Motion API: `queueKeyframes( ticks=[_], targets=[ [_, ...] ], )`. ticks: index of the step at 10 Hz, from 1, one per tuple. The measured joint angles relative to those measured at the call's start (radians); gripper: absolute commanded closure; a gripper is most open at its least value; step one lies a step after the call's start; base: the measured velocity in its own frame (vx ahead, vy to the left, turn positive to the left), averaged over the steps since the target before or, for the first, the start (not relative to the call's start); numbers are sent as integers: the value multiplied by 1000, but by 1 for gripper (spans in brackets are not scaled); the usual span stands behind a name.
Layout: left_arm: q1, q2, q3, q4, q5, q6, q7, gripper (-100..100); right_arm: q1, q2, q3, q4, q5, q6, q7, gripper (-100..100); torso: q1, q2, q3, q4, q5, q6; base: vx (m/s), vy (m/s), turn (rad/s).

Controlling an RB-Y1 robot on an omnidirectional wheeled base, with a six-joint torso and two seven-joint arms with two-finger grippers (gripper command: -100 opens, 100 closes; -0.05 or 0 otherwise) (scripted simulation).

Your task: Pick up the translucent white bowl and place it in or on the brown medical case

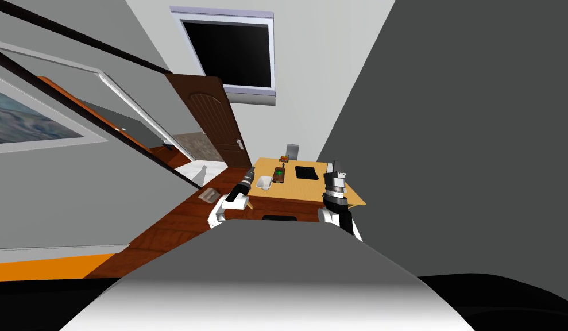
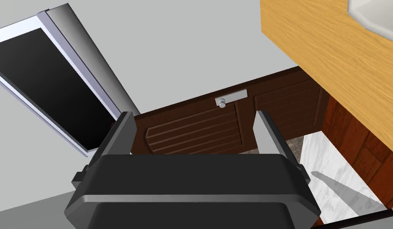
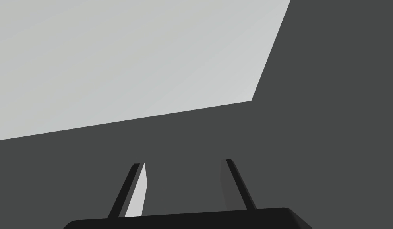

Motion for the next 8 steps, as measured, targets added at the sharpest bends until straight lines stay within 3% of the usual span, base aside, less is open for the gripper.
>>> queueKeyframes(
  ticks=[8],
  targets=[
    [-53,5,15,81,-1,201,-7,-100,0,0,0,0,0,0,0,0,0,0,0,0,0,0,1,-17,-13]
  ],
)
